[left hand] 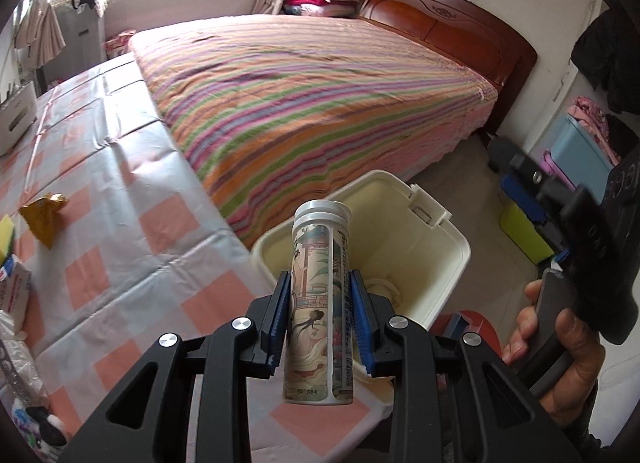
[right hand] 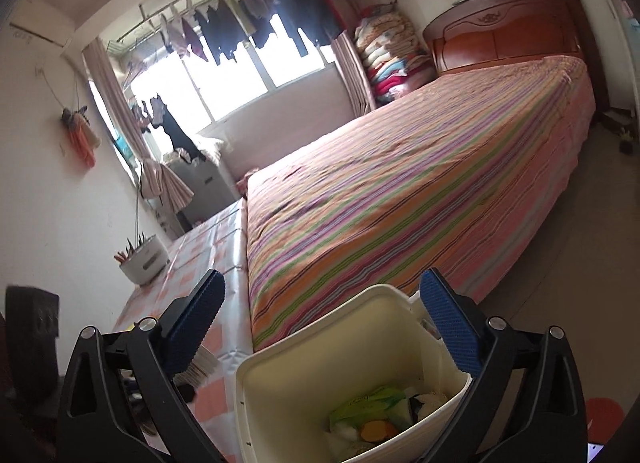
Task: Collect trash
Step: 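Open the left gripper to drop the pill tube while the right drops the peel, then move both open tools back over the table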
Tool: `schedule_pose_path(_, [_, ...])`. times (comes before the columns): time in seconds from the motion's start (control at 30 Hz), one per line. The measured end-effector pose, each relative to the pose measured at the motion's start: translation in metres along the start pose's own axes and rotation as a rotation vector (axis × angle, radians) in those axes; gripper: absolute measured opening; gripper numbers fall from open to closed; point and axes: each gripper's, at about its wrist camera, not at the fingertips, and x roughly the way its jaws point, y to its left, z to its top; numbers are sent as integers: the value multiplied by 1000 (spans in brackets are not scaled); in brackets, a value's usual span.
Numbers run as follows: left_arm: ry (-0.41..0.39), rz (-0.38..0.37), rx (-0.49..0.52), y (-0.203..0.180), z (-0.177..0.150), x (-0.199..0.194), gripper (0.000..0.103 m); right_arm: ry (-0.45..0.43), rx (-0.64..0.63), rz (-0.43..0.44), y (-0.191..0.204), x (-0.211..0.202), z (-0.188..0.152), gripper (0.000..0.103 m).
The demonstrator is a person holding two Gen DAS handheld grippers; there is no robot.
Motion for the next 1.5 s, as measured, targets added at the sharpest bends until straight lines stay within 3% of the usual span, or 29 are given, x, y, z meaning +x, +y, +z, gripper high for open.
schedule_pose_path(0.33, [43,-1,97,-42,1,31,29,-99,68,1,-17,-24,9,96])
schedule_pose_path(0.5, [50,-11,111,-48,5,33,31,-104,83,-7,-16,-23,8,96])
schedule_pose_path(0.57, [32,5,118,-46,5,27,55,-104,82,-6,-14,-22,8,96])
schedule_pose_path(0.67, [-32,45,115,-40,2,11,68,-108,81,8,-7,-20,6,96])
schedule_pose_path(0.77, [-87,79,99,-26,-2,-8,73,-105,69,27,2,-18,4,96])
schedule_pose_path(1.07, [-213,222,-8,41,-14,-60,74,-55,-36,115,60,4,-12,96])
schedule_pose_path(1.5, [-300,345,-253,168,-38,-130,74,105,-163,255,146,47,-57,96])
